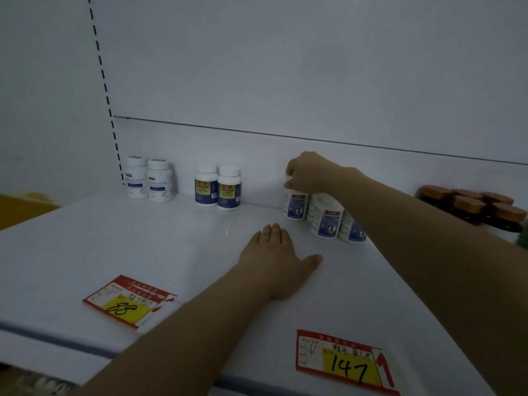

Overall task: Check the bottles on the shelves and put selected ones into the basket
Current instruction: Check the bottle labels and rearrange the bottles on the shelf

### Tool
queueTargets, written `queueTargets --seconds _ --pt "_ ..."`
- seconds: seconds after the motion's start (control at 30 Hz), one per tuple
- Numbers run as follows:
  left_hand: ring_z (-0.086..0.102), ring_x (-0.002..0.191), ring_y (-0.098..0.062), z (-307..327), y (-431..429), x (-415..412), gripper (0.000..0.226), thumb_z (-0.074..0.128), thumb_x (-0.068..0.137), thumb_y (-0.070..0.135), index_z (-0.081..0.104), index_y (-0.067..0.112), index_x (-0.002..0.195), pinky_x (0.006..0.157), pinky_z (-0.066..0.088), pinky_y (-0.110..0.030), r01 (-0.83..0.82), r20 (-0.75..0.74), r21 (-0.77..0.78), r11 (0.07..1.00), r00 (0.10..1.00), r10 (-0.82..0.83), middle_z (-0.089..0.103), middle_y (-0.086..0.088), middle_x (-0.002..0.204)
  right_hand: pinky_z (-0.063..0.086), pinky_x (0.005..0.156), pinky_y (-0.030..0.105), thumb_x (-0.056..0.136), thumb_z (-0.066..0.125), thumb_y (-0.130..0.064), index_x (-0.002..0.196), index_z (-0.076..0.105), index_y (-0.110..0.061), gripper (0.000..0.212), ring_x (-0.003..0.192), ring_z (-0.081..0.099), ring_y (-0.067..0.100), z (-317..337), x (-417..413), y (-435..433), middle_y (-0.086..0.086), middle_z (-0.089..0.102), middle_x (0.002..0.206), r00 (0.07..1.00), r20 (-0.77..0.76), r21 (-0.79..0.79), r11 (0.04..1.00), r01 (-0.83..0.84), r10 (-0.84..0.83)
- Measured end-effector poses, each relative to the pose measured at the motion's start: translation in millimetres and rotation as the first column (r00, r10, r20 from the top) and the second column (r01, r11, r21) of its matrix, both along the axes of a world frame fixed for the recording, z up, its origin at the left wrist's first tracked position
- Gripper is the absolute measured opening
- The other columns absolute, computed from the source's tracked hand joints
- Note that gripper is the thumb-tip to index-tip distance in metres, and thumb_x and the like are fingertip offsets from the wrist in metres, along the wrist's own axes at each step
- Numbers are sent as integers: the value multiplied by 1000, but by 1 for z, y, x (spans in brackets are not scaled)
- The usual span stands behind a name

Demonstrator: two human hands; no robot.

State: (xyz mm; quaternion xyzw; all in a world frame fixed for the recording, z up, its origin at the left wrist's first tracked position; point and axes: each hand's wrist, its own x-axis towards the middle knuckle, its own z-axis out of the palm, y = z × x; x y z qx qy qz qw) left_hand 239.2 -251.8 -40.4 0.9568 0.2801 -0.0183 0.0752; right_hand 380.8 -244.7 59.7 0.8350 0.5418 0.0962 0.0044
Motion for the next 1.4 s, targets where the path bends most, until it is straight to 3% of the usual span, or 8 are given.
queueTargets --seconds 0.13,0.43,0.6,0.73,0.8,0.87,0.93,1.4 --pt "-7 146 -21 -1 0 0 89 12 89 69 -7 7 149 116 -3 -34 -2 7 -1 1000 1000 2 -9 -10 158 45 85 31 93 51 -18 122 58 -4 33 110 54 28 1 0 3 15 59 121 1000 11 -9 1000 18 -17" --pt "-5 146 -22 4 0 -2 90 15 89 70 -6 6 149 118 -1 -36 -6 13 -52 999 1000 7 -8 -11 158 37 83 24 91 59 -29 124 59 -15 36 116 50 21 23 -13 -17 6 55 128 995 -52 97 992 -84 89" --pt "23 142 -24 24 -1 -1 91 43 86 66 14 8 149 113 21 -34 -34 185 -224 974 980 77 19 -9 156 36 85 21 89 62 -33 122 62 -18 36 113 51 18 62 -26 -45 3 57 126 984 -112 221 969 -109 136" --pt "45 117 -11 54 0 -2 77 67 81 46 31 17 142 90 34 -24 122 538 -516 848 816 211 42 -1 144 45 85 24 91 59 -33 118 66 -15 33 97 55 15 88 -32 -71 1 62 116 970 -192 321 944 -81 149" --pt "51 114 -9 63 1 -3 69 73 77 39 42 18 135 93 40 -27 252 633 -604 756 729 263 51 2 136 54 82 26 92 58 -31 113 68 -11 30 97 61 17 95 -31 -81 2 64 113 938 -302 376 925 -45 169" --pt "62 100 -2 70 -2 -2 41 73 78 32 59 22 116 89 48 -24 380 716 -603 701 645 267 66 6 115 57 82 29 92 59 -31 109 69 -8 30 97 65 20 98 -29 -90 6 67 109 909 -376 393 919 -20 180" --pt "64 80 6 73 -10 -3 16 70 81 27 65 26 97 68 47 -10 436 778 -553 710 575 253 70 12 92 57 85 33 93 58 -30 107 68 -4 31 97 67 23 96 -27 -97 10 69 106 877 -439 385 923 -11 194" --pt "65 78 -1 55 -35 10 25 75 76 23 64 21 98 59 46 -10 467 734 -649 601 594 330 69 7 93 58 83 30 88 65 -35 104 69 -3 37 92 70 21 62 -12 -124 11 71 101 754 -626 398 913 89 199"
